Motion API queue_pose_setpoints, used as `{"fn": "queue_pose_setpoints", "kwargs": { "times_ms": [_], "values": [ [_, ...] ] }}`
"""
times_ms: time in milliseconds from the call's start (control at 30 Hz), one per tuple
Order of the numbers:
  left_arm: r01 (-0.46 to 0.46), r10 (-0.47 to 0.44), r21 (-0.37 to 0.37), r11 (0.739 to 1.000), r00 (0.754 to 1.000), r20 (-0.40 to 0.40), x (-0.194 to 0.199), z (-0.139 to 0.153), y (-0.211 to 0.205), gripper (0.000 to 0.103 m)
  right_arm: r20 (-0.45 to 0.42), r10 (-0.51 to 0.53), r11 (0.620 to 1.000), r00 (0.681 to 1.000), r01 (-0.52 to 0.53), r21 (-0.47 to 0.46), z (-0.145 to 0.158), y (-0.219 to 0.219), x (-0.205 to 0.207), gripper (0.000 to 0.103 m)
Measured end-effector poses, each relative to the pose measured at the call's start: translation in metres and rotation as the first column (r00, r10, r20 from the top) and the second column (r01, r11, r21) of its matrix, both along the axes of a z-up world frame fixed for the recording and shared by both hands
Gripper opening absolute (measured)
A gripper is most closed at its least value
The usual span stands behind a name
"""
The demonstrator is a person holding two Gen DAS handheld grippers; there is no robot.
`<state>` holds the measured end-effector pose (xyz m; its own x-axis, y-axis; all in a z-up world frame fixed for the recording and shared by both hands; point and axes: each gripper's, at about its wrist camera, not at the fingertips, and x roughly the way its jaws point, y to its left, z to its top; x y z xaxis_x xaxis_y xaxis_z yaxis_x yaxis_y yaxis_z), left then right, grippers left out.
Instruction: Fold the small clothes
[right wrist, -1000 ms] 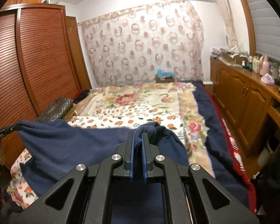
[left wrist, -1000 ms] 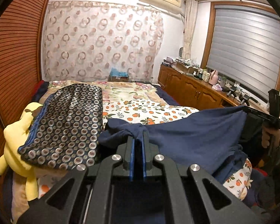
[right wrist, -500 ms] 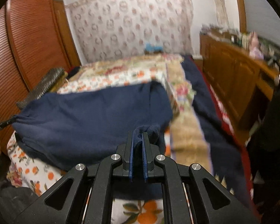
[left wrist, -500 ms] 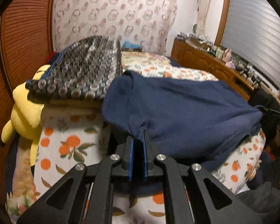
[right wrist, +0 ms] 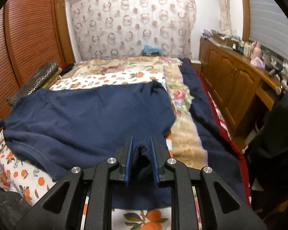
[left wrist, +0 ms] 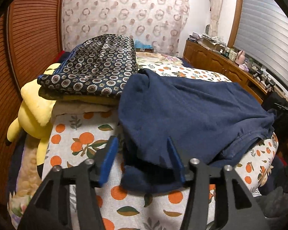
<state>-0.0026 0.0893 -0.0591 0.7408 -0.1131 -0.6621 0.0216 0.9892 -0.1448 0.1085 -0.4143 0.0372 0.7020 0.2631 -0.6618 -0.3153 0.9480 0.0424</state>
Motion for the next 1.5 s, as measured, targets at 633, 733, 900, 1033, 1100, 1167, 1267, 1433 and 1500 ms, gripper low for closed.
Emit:
{"fn": "queue_pose_setpoints", "kwargs": {
  "times_ms": [633, 733, 900, 1033, 1100, 1167, 1267, 1433, 1500],
  "values": [
    [-0.037, 0.037, 0.018, 0.999, 0.999, -0.029, 0.002, -0.013, 0.002, 0.055, -0.009, 0.215, 0.976, 0.977, -0.214, 0.035, -0.012, 0.101, 0.003, 0.045],
    [-0.040, 0.040, 0.012, 0.999, 0.999, -0.033, 0.001, -0.015, 0.002, 0.055, -0.012, 0.256, 0.966, 0.967, -0.256, 0.025, -0.015, 0.123, 0.002, 0.047],
    [-0.037, 0.037, -0.008, 0.999, 0.998, -0.046, -0.001, -0.021, 0.002, 0.055, -0.032, 0.323, 0.946, 0.946, -0.323, 0.003, -0.026, 0.152, -0.004, 0.049],
    [-0.030, 0.029, -0.023, 0.999, 0.998, -0.062, 0.000, -0.028, -0.001, 0.055, -0.051, 0.342, 0.940, 0.938, -0.342, -0.003, -0.034, 0.160, -0.008, 0.050],
    [-0.030, 0.028, -0.034, 0.999, 0.997, -0.074, 0.002, -0.033, -0.002, 0.055, -0.059, 0.341, 0.940, 0.938, -0.341, -0.006, -0.037, 0.159, -0.009, 0.050],
    [-0.025, 0.021, -0.049, 0.998, 0.997, -0.081, 0.002, -0.036, -0.003, 0.055, -0.064, 0.331, 0.943, 0.941, -0.333, -0.015, -0.038, 0.155, -0.008, 0.050],
    [-0.020, 0.015, -0.064, 0.998, 0.997, -0.081, 0.002, -0.040, -0.005, 0.055, -0.060, 0.313, 0.949, 0.948, -0.314, -0.010, -0.036, 0.146, -0.011, 0.050],
    [-0.030, 0.026, -0.055, 0.998, 0.997, -0.077, 0.002, -0.040, -0.006, 0.055, -0.055, 0.271, 0.962, 0.961, -0.272, -0.006, -0.033, 0.128, -0.013, 0.053],
    [-0.030, 0.026, -0.046, 0.999, 0.997, -0.077, 0.002, -0.039, -0.008, 0.055, -0.064, 0.253, 0.967, 0.965, -0.254, -0.009, -0.037, 0.119, -0.013, 0.053]
  ]
}}
